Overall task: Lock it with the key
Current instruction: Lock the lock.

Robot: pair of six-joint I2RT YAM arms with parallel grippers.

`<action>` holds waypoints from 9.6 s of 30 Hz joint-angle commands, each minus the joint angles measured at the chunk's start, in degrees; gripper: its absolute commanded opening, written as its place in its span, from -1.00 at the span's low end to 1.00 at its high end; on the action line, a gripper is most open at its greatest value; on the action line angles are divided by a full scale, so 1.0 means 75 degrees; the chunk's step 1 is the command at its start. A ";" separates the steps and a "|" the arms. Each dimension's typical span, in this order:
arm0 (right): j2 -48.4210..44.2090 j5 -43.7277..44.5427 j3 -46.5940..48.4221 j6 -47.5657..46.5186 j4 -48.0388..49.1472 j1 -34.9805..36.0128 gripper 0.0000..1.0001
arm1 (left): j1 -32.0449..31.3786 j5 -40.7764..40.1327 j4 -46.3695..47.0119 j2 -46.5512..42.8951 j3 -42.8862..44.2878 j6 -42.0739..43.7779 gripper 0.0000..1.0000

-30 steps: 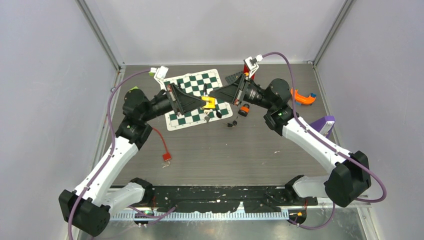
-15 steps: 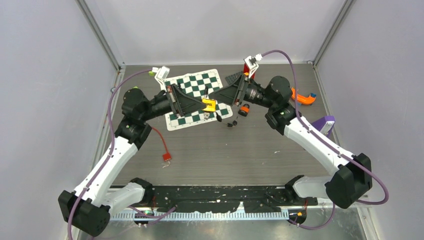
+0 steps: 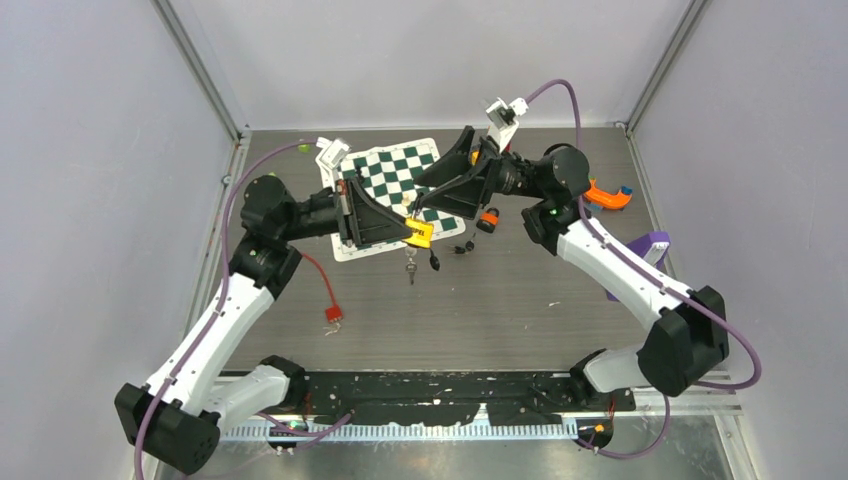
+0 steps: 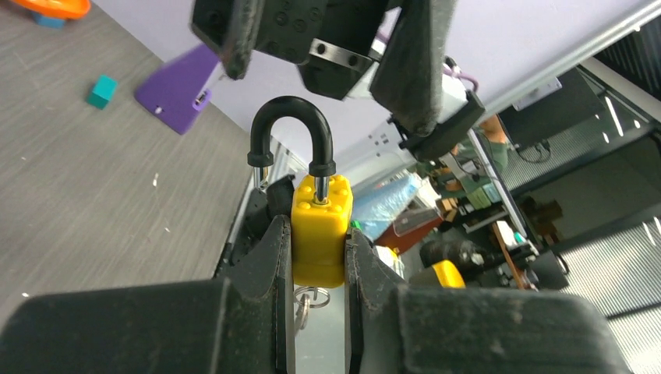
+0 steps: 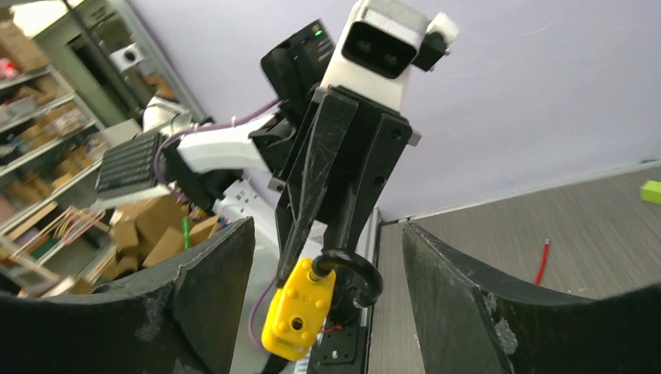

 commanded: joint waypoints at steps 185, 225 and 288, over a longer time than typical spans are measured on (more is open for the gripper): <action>-0.1715 0.2532 -0.0420 -0.2682 -0.4064 0.0913 -0.90 | 0.0391 0.1336 0.5472 0.1231 -0.0251 -0.2688 -1.00; -0.2030 0.3979 -0.0261 -0.2042 -0.4568 0.1116 0.32 | -0.0564 -0.0378 0.1762 0.0513 -0.0087 0.1293 -1.00; -0.1349 0.3582 -0.0369 -0.0207 -0.1481 0.0967 -0.89 | -0.0234 0.0174 0.0906 0.0310 -0.0187 0.1471 0.01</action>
